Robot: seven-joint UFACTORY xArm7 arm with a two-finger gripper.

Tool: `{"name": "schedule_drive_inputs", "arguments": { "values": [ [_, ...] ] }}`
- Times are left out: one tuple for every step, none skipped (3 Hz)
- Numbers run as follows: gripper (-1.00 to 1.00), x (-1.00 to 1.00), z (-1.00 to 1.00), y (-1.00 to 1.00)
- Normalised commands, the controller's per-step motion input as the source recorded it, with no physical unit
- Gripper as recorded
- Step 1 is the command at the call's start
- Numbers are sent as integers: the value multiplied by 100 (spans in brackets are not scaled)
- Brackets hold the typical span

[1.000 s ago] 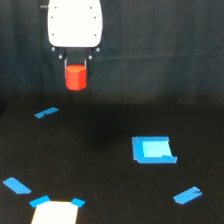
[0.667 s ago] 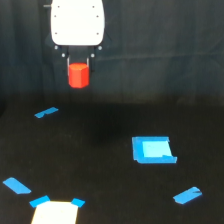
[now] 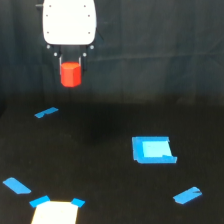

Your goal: Pick up the red object from the table

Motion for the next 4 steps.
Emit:
{"name": "schedule_drive_inputs", "arguments": {
  "values": [
    [-63,23,67,85],
    [-100,16,32,79],
    [-100,34,69,48],
    [-100,-3,48,-25]
  ]
}}
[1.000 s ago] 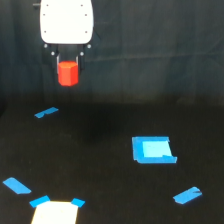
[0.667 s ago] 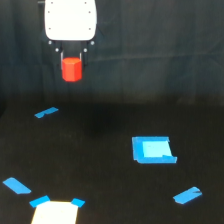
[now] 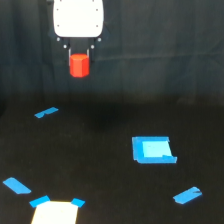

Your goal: Pick up the red object from the table

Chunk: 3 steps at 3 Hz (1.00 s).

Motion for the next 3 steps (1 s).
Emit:
{"name": "schedule_drive_inputs", "arguments": {
  "values": [
    [-95,-17,53,-21],
    [-100,28,87,57],
    [-100,6,-8,-5]
  ]
}}
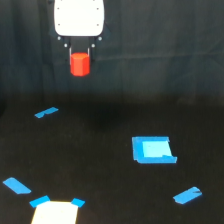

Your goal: Pick up the red object from the table

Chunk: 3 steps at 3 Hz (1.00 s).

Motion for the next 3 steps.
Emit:
{"name": "schedule_drive_inputs", "arguments": {
  "values": [
    [-100,-4,5,-8],
    [-100,27,74,54],
    [-100,8,5,0]
  ]
}}
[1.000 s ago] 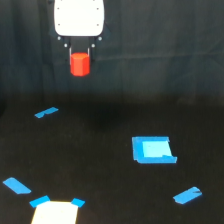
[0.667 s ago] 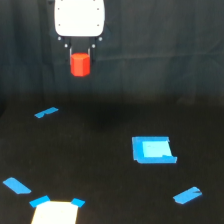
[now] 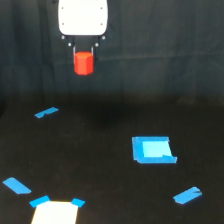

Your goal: Pick up the red object from the table

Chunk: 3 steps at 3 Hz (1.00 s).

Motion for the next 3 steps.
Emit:
{"name": "schedule_drive_inputs", "arguments": {
  "values": [
    [-94,-13,29,2],
    [-68,-14,79,-49],
    [-72,-4,64,-46]
  ]
}}
